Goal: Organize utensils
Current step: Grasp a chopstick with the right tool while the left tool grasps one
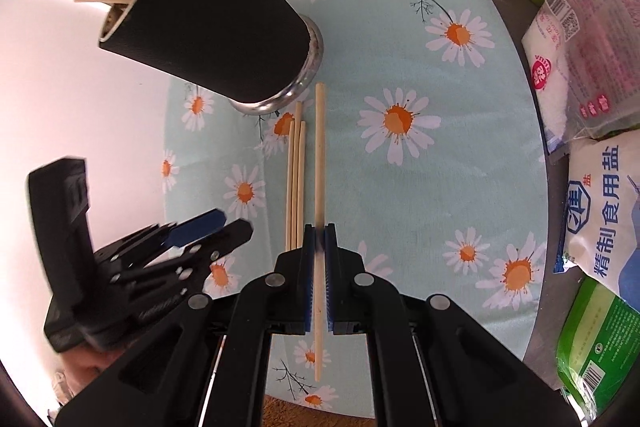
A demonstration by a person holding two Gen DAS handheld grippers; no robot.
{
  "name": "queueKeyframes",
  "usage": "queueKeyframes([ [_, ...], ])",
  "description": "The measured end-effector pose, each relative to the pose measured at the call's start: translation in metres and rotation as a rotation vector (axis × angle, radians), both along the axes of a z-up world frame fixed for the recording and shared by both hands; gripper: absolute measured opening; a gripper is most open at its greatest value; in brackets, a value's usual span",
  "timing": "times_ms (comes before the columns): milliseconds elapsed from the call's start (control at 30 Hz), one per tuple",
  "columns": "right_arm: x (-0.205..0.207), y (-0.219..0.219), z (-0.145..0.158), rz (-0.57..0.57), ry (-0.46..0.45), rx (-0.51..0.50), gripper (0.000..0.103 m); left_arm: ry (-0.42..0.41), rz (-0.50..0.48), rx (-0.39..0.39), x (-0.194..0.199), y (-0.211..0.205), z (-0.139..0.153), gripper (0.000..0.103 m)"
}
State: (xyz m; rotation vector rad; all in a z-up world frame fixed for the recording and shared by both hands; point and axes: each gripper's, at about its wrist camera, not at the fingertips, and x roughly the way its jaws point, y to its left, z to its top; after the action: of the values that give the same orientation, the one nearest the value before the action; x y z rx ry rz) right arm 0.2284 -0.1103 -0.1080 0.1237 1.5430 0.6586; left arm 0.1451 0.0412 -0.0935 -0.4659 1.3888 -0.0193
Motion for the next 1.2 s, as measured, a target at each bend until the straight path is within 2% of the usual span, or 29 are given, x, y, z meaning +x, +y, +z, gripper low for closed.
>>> queueKeyframes([
  [133,0.004,-0.021,0.005,-0.008,-0.01,0.015,0.006,0.015,-0.02,0.054,0.009,-0.014,-0.006,0.038],
  [167,0.004,-0.025,0.003,-0.012,-0.007,0.02,0.006,0.019,-0.022,0.056,0.011,-0.016,-0.009,0.034],
  [300,0.01,-0.041,0.003,-0.018,0.001,0.036,0.006,0.043,-0.015,0.064,0.019,-0.021,-0.018,0.028],
  [433,0.014,-0.049,-0.002,-0.021,0.009,0.046,0.006,0.049,-0.023,0.079,0.024,-0.028,-0.021,0.026],
  [633,0.016,-0.052,-0.007,-0.012,0.017,0.063,0.006,0.068,-0.042,0.148,0.028,-0.036,-0.026,0.021],
  [1000,0.017,-0.052,-0.004,0.002,0.01,0.091,0.006,0.087,-0.069,0.216,0.034,-0.054,-0.026,0.02],
  [1200,0.016,-0.055,0.001,-0.01,0.004,0.118,0.006,0.093,-0.069,0.268,0.039,-0.073,-0.03,0.013],
])
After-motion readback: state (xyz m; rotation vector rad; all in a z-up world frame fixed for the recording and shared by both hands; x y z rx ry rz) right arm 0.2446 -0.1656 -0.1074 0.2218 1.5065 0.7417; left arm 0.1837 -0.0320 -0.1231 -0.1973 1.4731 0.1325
